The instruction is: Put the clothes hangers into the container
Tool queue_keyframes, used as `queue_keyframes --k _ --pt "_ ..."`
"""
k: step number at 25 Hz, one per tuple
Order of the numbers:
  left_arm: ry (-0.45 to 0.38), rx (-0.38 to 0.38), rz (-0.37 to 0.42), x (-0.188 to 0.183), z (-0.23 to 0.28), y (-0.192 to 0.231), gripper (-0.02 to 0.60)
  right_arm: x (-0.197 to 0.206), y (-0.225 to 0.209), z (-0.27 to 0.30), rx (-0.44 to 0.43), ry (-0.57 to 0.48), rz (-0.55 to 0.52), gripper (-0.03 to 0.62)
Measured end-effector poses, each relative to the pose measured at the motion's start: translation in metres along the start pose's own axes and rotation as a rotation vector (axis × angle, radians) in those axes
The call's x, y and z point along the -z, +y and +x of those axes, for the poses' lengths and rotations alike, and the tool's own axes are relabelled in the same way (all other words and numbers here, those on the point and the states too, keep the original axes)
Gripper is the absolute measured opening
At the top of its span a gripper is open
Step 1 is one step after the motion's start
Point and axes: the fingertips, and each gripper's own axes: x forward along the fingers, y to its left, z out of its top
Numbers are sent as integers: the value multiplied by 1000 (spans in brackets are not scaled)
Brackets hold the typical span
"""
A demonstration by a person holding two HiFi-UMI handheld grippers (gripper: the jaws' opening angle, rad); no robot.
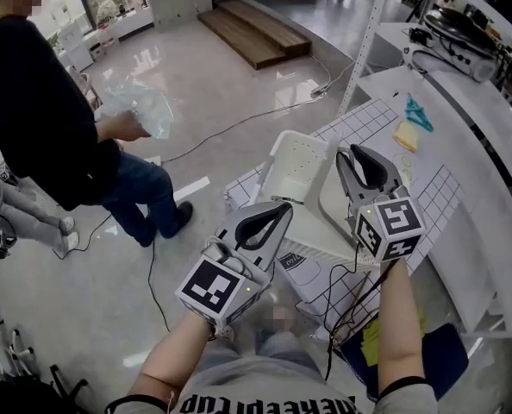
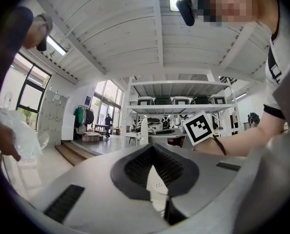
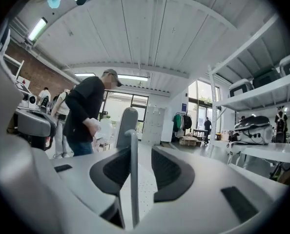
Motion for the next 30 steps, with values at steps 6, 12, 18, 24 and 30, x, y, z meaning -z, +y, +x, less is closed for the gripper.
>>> queue_keyframes --k 6,12,18,24,30 --pt "31 -13 -43 -1 -8 -1 11 12 23 10 -92 58 -27 179" --pt "27 -25 -44 -2 -13 4 11 15 33 8 -174 61 90 160" --pt "29 -12 -48 -2 -10 -1 11 4 19 -6 -107 10 130 7" --pt "24 28 -43 -3 -11 -12 11 -11 19 -29 -76 -45 163 2" --pt "10 83 -40 -5 -18 -23 11 -24 35 -54 -30 -75 138 6"
